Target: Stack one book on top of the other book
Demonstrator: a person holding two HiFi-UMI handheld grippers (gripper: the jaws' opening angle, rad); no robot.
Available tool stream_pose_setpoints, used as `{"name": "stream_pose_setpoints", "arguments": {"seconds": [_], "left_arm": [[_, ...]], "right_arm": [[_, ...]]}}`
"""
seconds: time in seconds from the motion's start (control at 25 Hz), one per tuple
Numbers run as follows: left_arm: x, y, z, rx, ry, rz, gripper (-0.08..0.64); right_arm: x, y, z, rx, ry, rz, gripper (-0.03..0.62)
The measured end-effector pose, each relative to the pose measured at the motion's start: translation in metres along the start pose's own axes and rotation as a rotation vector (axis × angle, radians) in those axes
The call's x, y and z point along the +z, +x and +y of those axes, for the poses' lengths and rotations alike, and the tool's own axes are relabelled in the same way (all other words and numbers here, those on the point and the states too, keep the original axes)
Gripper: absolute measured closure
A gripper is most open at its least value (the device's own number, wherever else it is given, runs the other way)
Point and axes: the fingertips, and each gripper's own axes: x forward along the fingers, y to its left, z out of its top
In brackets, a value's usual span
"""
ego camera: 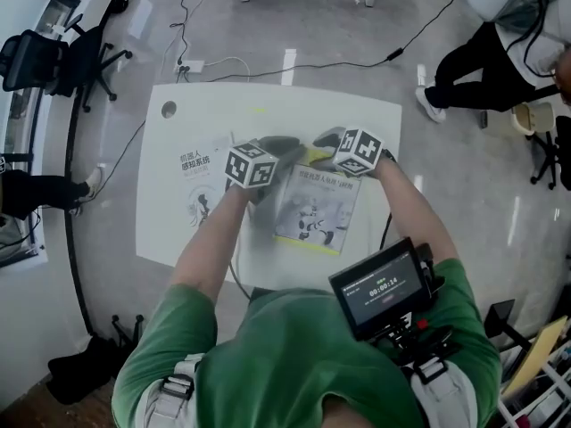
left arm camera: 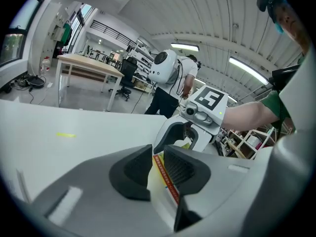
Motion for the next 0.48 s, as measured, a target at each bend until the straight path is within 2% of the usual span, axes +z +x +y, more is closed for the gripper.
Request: {"name": "stream_pose_setpoints", "arguments": {"seconds": [0.2, 0.48], "left_arm": [[0.002, -0.003, -0.001, -0.006, -0.018, -0.022, 0.486], [0.008, -0.005, -0.009, -0.032, -0.005, -0.044, 0.489]], "right_arm": [[0.011, -0.001, 0.011, 0.127, 0.005, -0.007, 0.351], [0.008, 0.009, 0.018, 0.212, -0.030, 0.074, 0.321]]}}
